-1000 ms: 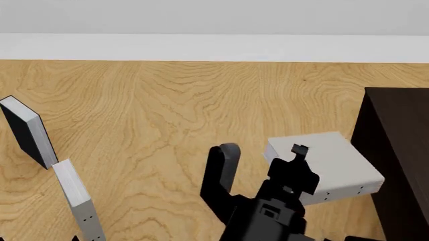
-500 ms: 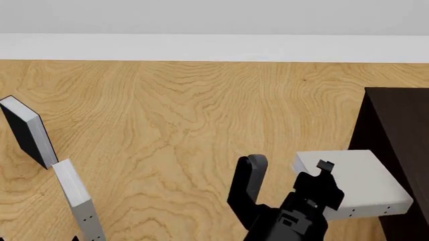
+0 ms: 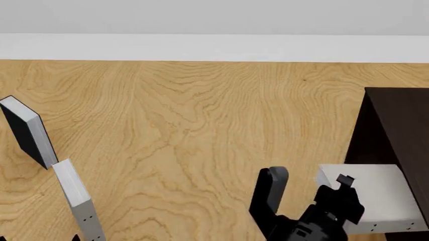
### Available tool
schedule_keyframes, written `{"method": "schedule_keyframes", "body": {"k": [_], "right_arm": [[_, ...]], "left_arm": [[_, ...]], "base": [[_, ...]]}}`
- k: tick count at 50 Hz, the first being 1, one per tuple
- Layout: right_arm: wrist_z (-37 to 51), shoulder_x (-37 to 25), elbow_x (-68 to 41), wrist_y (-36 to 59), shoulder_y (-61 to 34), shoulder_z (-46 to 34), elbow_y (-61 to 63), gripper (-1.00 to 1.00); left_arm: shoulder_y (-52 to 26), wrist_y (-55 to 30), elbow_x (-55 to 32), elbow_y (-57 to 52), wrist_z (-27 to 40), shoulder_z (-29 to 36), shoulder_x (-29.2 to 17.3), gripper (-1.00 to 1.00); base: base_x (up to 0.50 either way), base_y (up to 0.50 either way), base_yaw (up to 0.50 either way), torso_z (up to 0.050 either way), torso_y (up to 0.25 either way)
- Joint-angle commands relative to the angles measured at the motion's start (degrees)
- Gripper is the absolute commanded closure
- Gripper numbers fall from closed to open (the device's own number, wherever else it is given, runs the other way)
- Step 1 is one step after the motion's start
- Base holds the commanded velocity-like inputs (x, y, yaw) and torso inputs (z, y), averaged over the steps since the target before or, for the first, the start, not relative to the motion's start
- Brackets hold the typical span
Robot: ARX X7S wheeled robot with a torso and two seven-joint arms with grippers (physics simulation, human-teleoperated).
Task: Pick up the book on the right and place it on the cabinet shelf.
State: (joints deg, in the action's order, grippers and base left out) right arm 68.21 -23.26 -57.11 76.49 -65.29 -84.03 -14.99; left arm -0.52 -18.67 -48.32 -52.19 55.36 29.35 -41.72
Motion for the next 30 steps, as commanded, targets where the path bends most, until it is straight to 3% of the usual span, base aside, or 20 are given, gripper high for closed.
{"method": "schedule_keyframes", "body": {"k": [1, 30], "right_arm": [[1.8, 0.2, 6.3, 3.6, -0.8, -1.6, -3.3, 1.0], [-1.3, 0.5, 10.1, -0.1, 1.0, -5.7, -12.3, 1.0]], "left_arm": [[0.3, -0.3, 0.2, 0.3, -0.8, -0.8, 0.5, -1.0], [-0.2, -0.9, -0.5, -0.2, 0.5, -0.7, 0.0, -1.0]], "base": [[0.0, 0.0, 0.0, 0.0, 0.0], [0.0, 0.0, 0.0, 0.0, 0.001]]}}
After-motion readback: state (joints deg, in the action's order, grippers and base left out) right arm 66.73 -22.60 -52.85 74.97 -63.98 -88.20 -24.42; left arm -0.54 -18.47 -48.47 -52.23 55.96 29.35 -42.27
